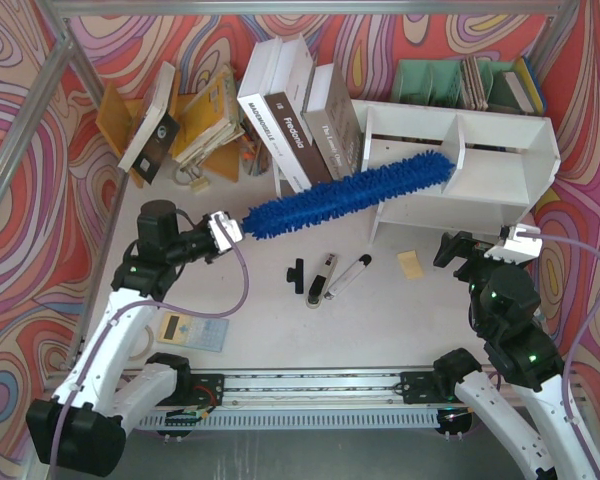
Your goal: Dust the bookshelf with a duster
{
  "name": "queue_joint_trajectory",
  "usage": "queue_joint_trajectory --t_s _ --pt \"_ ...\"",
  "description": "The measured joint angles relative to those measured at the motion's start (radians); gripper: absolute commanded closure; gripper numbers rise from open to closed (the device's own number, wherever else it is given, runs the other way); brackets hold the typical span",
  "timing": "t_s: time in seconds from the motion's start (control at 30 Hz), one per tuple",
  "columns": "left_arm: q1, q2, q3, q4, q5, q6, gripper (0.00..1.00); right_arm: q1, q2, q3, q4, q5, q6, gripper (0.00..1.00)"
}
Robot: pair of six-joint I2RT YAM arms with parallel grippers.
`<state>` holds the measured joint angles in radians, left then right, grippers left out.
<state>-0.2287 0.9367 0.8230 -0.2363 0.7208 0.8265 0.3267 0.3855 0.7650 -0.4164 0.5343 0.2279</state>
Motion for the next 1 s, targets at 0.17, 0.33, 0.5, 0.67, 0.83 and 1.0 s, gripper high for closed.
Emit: queue_joint_trajectory --t_s 0.17,0.33,0.5,0.67,0.83,1.0 --pt "-0.002 -0.002 0.045 -0.006 -0.005 -0.001 1.00 0.000 -0.002 0.000 0.000 0.000 0.000 0.10" --pt "-0.002 -0.002 0.180 -0.033 -0.008 0.008 1.00 0.000 -0.010 -0.001 0.000 0.000 0.000 0.10" --pt "-0.002 0.001 0.267 -0.054 -0.008 0.027 1.00 0.000 -0.012 -0.002 0.000 0.000 0.000 0.10" --pt "-0.002 0.019 0.257 -0.058 -0.011 0.034 1.00 0.000 -0.017 -0.002 0.000 0.000 0.000 0.10" --pt "-0.009 0.016 0.140 -0.027 -0.018 0.018 1.00 0.000 -0.022 -0.002 0.000 0.000 0.000 0.10" --pt "-0.024 0.004 0.021 -0.003 -0.035 -0.013 1.00 0.000 -0.022 -0.002 0.000 0.000 0.000 0.10"
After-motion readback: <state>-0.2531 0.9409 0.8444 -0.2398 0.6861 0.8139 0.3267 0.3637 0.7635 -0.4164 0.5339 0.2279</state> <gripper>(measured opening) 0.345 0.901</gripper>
